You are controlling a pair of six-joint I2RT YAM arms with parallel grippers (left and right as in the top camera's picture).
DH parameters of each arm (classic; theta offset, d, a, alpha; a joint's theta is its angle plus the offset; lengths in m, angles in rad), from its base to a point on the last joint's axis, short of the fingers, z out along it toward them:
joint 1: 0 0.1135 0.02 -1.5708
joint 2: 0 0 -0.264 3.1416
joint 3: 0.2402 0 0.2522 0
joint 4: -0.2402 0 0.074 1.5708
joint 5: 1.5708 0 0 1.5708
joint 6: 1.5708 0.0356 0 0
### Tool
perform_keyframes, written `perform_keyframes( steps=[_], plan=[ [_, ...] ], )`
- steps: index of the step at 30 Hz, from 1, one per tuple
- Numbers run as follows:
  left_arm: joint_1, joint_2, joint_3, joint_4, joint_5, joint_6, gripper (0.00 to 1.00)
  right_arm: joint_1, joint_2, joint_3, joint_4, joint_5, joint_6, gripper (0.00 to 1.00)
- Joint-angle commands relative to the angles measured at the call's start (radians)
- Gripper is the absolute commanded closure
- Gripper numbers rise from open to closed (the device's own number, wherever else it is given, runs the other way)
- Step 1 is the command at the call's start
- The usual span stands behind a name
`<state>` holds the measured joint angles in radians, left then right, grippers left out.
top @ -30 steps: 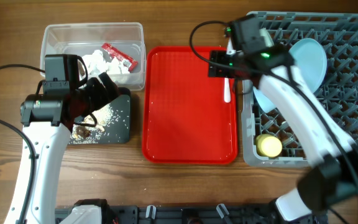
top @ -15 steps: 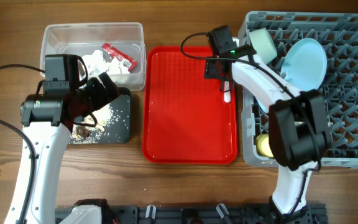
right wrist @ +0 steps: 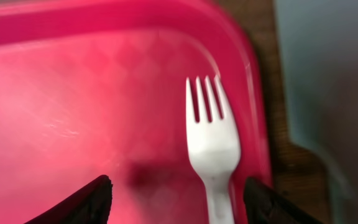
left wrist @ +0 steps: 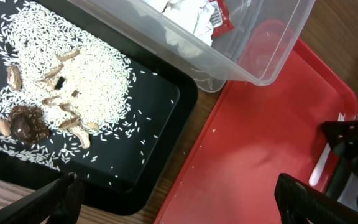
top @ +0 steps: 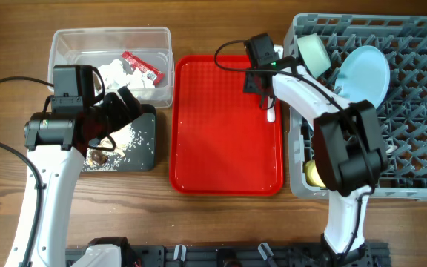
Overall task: Sort waste into correct bins and load items into the dishwasher rack
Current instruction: 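Move the right gripper back to the white fork on the tray, then grasp the white fork with the right gripper and lift it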
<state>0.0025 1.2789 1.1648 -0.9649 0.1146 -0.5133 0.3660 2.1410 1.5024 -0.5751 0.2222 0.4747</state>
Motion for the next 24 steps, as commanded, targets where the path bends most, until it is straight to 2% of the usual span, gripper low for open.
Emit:
perform_keyframes(
  steps=[1, 5, 10, 11, 19, 22, 24],
  plan=[
    [0.006, 0.0, 0.017, 0.003, 0.008, 0.011, 0.0, 0.001, 0.057, 0.008, 0.002, -0.05, 0.025, 0.31],
    [0.006, 0.0, 0.017, 0.003, 0.008, 0.011, 0.0, 0.0, 0.072, 0.008, -0.01, -0.116, 0.024, 0.34],
    [0.006, 0.0, 0.017, 0.003, 0.008, 0.011, 0.0, 0.0, 0.074, 0.008, -0.048, -0.323, 0.015, 0.49],
    [0.006, 0.0, 0.017, 0.003, 0.008, 0.011, 0.0, 0.002, 0.074, 0.008, -0.058, -0.352, 0.018, 0.54],
    [0.006, 0.0, 0.017, 0.003, 0.008, 0.011, 0.0, 0.004, 0.074, 0.008, -0.087, -0.362, 0.026, 0.87],
    [0.006, 0.0, 0.017, 0.003, 0.008, 0.011, 0.0, 0.004, 0.074, 0.008, -0.088, -0.362, 0.025, 0.95],
    [0.006, 0.0, 0.017, 0.003, 0.008, 0.011, 0.0, 0.004, 0.074, 0.008, -0.088, -0.362, 0.024, 0.96]
  ],
)
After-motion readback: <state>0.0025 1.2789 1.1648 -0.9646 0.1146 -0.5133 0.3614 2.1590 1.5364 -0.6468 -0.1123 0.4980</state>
